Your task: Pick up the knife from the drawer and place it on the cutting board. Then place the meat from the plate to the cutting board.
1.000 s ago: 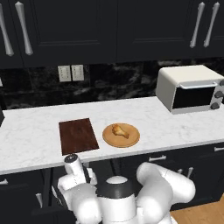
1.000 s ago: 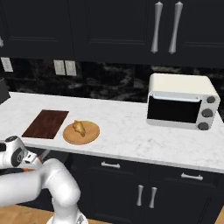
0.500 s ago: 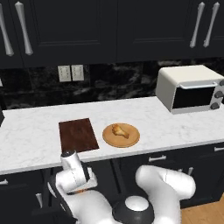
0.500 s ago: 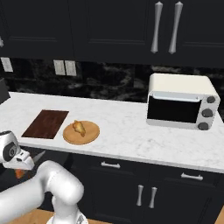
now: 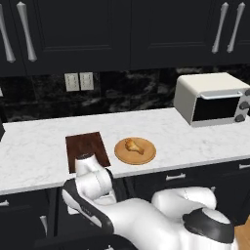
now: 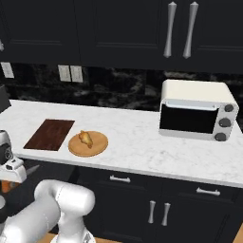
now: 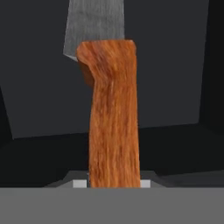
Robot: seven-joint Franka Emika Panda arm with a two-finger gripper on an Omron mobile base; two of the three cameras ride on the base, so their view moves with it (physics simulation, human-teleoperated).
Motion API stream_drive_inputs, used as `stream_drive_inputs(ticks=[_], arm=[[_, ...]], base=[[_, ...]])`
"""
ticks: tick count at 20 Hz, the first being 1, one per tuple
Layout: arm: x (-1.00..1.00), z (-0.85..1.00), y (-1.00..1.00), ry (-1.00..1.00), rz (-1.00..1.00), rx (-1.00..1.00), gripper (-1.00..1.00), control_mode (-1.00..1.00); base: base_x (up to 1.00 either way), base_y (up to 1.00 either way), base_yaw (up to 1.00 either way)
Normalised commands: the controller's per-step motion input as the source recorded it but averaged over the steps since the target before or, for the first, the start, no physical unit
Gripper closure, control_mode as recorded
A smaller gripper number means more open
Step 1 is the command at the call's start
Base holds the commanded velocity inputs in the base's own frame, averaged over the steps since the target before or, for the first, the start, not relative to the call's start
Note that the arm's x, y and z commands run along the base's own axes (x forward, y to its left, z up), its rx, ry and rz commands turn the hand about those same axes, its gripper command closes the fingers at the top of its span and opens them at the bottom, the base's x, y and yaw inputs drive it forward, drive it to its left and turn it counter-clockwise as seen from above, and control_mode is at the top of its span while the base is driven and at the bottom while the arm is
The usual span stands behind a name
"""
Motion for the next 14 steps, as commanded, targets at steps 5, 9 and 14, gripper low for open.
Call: stream_drive_inputs(ticks=[5,9,14], arm=[[0.0,1.0,-0.59,-0.01,-0.06,0.07,1.0,-1.0],[0.42,1.0,-0.48,-0.04,-0.07,0.03,1.0,-1.0],[0.88,0.99,-0.17,-0.08,-0.08,0.0,1.0,-1.0]], base=[[0.0,0.0,0.0],[0.0,0.0,0.0],[0.0,0.0,0.0]])
